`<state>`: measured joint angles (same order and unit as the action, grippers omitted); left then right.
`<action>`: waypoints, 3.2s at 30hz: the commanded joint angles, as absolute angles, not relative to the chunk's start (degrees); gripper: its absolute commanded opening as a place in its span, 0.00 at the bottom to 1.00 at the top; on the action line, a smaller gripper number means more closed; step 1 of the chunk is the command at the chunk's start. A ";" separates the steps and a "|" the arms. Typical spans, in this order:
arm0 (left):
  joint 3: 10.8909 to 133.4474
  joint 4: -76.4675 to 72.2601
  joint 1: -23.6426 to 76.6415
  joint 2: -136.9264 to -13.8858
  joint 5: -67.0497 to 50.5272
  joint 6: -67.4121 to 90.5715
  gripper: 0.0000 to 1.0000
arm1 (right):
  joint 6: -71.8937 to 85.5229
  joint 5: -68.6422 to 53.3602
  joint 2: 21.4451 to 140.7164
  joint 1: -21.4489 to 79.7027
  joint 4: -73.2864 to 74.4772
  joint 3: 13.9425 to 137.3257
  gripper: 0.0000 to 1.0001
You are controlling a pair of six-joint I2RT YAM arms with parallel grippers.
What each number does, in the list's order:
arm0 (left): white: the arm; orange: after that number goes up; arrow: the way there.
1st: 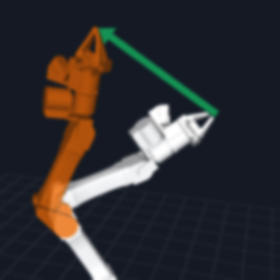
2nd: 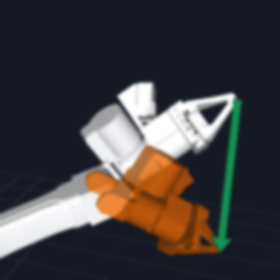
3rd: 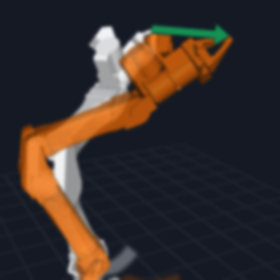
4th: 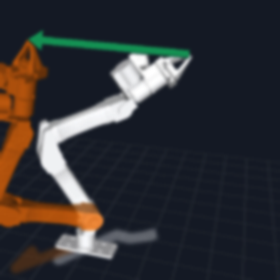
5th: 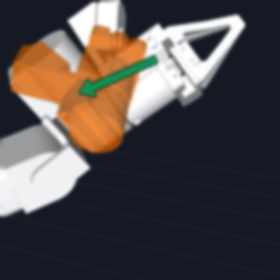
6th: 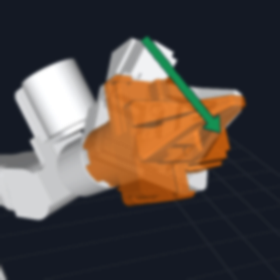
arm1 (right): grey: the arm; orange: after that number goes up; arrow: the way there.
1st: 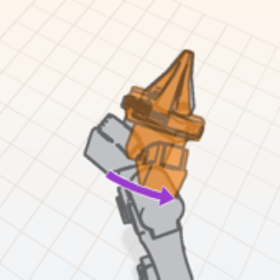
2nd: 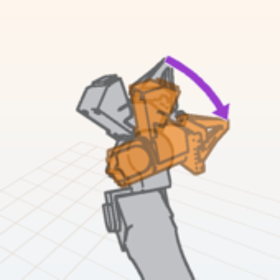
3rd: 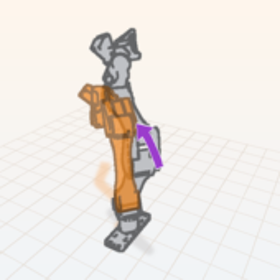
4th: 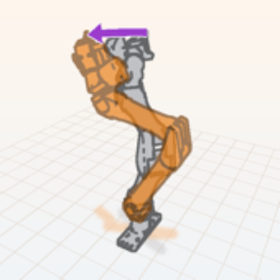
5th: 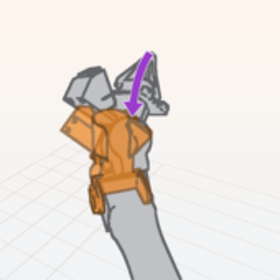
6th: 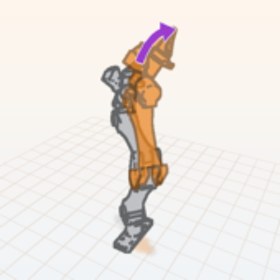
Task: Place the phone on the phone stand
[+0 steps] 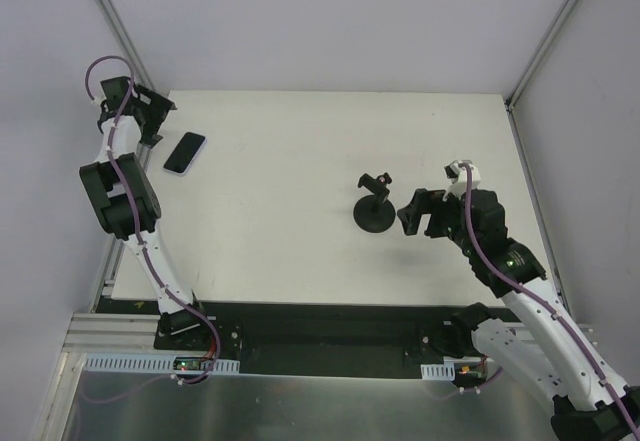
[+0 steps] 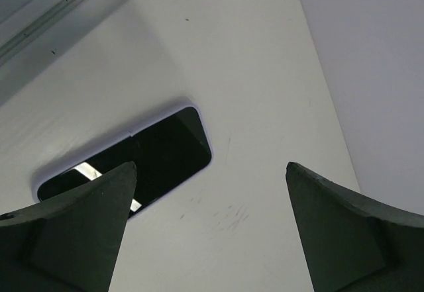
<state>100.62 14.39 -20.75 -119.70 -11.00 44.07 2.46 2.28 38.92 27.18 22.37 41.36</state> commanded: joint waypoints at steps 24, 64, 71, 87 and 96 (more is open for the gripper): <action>108.72 18.81 -23.91 -132.80 -6.59 50.54 0.99 | 1.67 5.01 35.77 26.89 26.37 43.68 0.96; 105.99 36.82 -10.37 -129.81 0.09 14.94 0.99 | 3.43 4.57 34.19 26.89 25.75 41.92 0.96; 110.47 41.39 -10.11 -133.59 -0.26 15.47 0.99 | 3.34 4.74 33.93 26.81 25.58 42.01 0.96; 110.50 46.05 -6.77 -133.86 4.04 16.52 0.57 | 3.08 5.45 33.66 26.81 24.61 41.05 0.96; 85.56 42.28 -0.27 -118.77 6.24 24.25 0.52 | 3.16 5.27 34.19 26.81 22.59 39.55 0.96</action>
<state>97.10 37.71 -3.95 -124.75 5.63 19.44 3.40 4.27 34.39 27.07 25.39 40.07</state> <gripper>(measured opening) 0.688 0.963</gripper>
